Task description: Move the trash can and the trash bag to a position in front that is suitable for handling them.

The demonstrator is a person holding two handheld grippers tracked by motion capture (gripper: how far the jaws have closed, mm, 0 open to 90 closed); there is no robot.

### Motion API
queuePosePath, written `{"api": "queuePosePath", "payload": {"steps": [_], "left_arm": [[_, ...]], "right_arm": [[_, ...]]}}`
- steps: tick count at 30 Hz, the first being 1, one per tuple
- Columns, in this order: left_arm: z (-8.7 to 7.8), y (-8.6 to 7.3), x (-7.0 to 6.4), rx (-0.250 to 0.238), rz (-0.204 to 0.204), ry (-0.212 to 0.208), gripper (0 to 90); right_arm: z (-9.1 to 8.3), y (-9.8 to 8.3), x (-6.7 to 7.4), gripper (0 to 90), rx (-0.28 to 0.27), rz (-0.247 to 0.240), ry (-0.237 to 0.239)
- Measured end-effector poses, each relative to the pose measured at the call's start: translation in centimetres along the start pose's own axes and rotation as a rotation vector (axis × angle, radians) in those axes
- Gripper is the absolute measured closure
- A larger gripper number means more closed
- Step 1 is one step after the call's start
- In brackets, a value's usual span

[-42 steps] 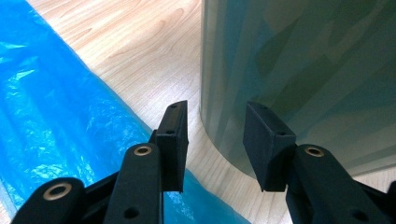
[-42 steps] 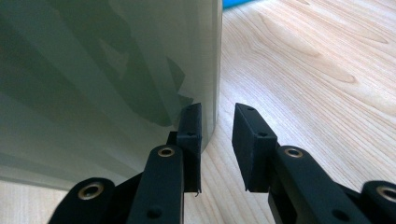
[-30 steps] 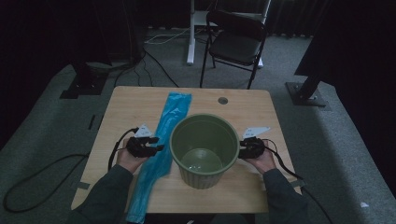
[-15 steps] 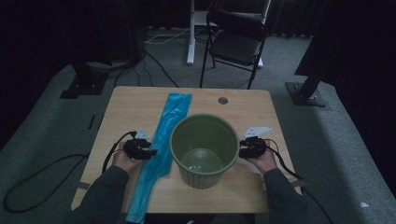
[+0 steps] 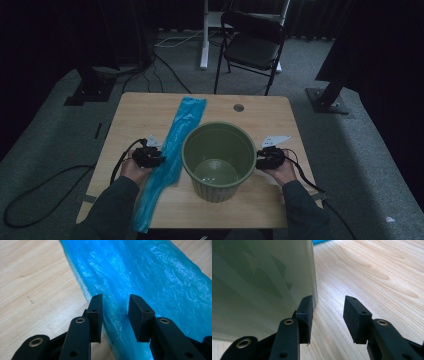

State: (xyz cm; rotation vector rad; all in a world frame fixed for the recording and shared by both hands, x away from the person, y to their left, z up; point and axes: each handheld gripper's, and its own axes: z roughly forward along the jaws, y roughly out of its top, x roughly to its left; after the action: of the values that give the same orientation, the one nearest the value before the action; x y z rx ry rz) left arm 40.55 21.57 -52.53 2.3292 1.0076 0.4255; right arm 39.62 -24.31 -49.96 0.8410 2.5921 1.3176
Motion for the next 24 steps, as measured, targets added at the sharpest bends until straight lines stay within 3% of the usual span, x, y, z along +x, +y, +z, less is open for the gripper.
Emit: {"api": "queuePosePath", "payload": {"steps": [7, 11, 18, 24], "left_arm": [[0.5, 0.8, 0.4, 0.008, 0.010, 0.046, 63.3], [0.9, 1.3, 1.2, 0.014, -0.016, 0.067, 61.9], [1.7, 2.2, 3.2, 0.026, -0.085, 0.130, 61.0], [2.0, 2.7, 4.4, 0.059, -0.181, 0.243, 61.8]], "right_arm": [[0.2, 0.0, -0.1, 58.9, 0.009, 0.001, 0.003], [0.2, 0.0, -0.1, 58.9, 0.006, 0.003, 0.004], [0.2, -0.1, -0.2, 58.9, 0.006, 0.006, 0.003], [0.1, -0.1, -0.2, 59.0, 0.012, 0.009, -0.001]]}}
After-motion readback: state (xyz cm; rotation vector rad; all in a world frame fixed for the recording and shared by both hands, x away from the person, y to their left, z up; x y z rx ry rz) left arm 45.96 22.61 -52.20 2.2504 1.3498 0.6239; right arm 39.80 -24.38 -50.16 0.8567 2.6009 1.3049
